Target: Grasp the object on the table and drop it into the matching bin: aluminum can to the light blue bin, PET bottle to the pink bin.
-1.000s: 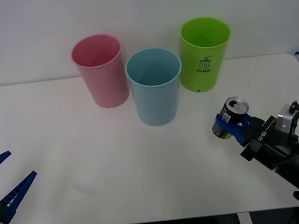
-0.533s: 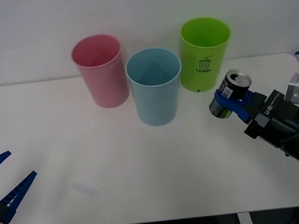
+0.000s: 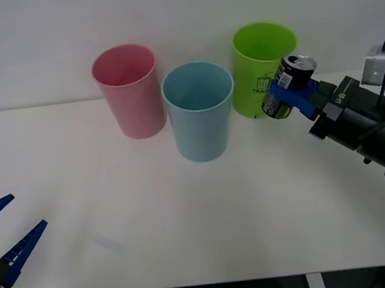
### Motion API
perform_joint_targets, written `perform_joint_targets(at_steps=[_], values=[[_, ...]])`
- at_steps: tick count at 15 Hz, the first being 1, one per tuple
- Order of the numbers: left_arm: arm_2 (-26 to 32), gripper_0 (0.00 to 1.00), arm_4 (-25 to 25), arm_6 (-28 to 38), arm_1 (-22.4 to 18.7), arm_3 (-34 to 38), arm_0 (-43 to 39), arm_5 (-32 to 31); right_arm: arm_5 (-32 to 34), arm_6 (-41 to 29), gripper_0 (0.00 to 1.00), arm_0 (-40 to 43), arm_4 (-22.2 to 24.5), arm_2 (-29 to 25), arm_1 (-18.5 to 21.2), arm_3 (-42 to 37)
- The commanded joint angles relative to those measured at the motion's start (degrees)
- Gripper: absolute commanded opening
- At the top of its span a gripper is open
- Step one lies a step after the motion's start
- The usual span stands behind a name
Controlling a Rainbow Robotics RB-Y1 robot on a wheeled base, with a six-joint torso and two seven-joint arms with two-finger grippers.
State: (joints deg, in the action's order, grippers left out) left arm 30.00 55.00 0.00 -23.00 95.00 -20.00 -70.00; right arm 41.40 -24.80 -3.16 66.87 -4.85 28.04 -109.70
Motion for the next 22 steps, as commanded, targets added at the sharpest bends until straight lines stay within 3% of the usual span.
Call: perform_joint_targets(at_steps=[1,10,22], values=[[0.00,1.00,0.00,0.00,0.00,0.00,0.00,0.00,0.08,-3.68,0.00,-3.08,3.36,0.36,0.00,0.01],[0.00,1.00,0.00,0.00,0.00,0.00,0.00,0.00,0.26,-2.89,0.00,-18.19,7.31,6.25,0.27,13.19],[0.00,1.00,0.00,0.00,0.00,0.00,0.00,0.00,1.31,-1.48,0.00,-34.19,17.51,6.87,-9.84,32.18]])
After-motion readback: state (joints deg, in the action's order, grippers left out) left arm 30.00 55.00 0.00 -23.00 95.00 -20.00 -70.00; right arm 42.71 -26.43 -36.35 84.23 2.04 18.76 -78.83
